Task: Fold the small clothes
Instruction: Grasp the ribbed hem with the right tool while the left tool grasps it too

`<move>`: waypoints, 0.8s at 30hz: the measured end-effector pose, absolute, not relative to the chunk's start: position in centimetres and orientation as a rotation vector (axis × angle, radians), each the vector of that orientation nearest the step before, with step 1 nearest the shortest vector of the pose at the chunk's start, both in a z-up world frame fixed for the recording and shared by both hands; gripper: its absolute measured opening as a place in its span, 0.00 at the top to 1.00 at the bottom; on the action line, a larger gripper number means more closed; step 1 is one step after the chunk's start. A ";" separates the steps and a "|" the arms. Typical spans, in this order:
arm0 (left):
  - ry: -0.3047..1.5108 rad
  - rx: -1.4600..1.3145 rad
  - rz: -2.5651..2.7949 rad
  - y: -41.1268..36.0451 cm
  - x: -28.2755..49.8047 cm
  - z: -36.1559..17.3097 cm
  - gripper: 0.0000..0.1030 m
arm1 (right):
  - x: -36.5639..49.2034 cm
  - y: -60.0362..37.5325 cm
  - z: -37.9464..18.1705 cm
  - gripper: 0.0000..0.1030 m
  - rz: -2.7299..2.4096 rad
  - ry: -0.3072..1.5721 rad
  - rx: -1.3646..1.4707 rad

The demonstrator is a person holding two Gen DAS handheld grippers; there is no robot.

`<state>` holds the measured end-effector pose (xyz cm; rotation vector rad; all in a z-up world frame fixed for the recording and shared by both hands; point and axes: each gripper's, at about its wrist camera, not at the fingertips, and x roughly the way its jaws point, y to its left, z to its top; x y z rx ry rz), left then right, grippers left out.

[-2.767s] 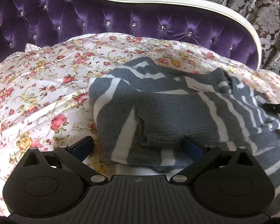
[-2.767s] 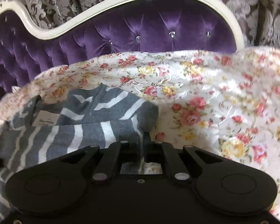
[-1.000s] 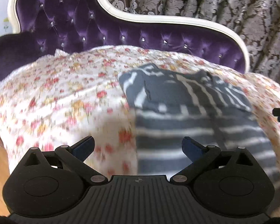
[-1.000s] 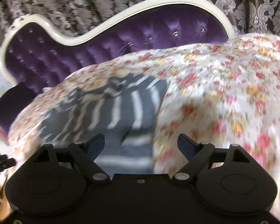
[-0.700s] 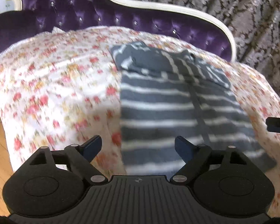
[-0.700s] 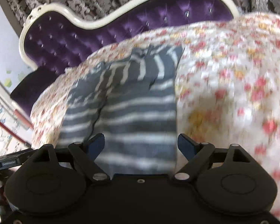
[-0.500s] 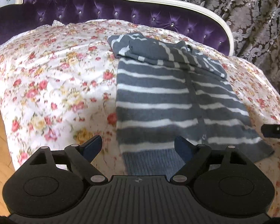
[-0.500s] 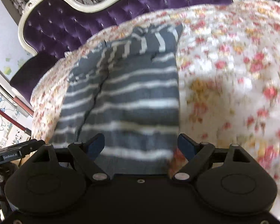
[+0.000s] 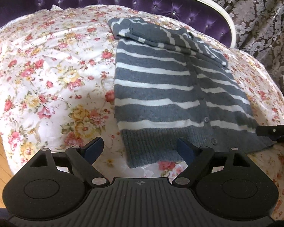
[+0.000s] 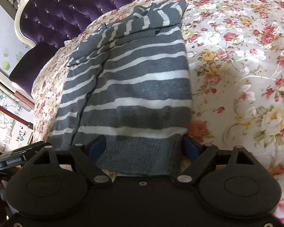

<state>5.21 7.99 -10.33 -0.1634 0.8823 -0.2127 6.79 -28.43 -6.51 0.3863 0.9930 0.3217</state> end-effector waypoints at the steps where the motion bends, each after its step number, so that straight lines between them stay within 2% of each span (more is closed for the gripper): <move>1: 0.889 -0.173 -0.223 8.0 5.3 -10.5 0.18 | 6.8 -28.5 -6.5 0.16 0.324 0.991 0.390; 5: 0.886 -0.181 -0.253 7.6 5.5 -10.6 0.19 | 6.6 -28.7 -6.5 0.18 0.323 0.984 0.401; 7: 0.882 -0.190 -0.259 7.6 5.6 -10.6 0.26 | 6.6 -28.8 -6.5 0.23 0.319 0.981 0.404; 9: 0.877 -0.205 -0.266 7.7 5.7 -10.4 0.40 | 6.5 -29.0 -6.6 0.30 0.315 0.981 0.416; 13: 0.876 -0.224 -0.253 7.9 5.8 -10.3 0.59 | 6.3 -29.5 -6.7 0.48 0.307 0.988 0.430; 14: 0.875 -0.222 -0.244 7.9 5.7 -10.3 0.67 | 6.3 -29.6 -6.8 0.51 0.305 0.988 0.427; 15: 0.874 -0.223 -0.236 8.0 5.7 -10.3 0.77 | 6.2 -29.7 -6.8 0.62 0.303 0.989 0.426; 16: 0.873 -0.229 -0.240 8.1 5.7 -10.4 0.82 | 6.1 -29.8 -6.9 0.79 0.302 0.991 0.432; 17: 0.873 -0.242 -0.249 8.2 5.6 -10.4 0.89 | 6.0 -29.9 -7.0 0.81 0.303 0.990 0.444; 18: 0.869 -0.257 -0.253 8.3 5.5 -10.4 0.92 | 5.8 -30.1 -7.0 0.81 0.305 0.981 0.456; 24: 0.793 -0.298 -0.244 8.7 5.0 -9.1 0.93 | 5.0 -30.8 -5.7 0.82 0.343 0.901 0.493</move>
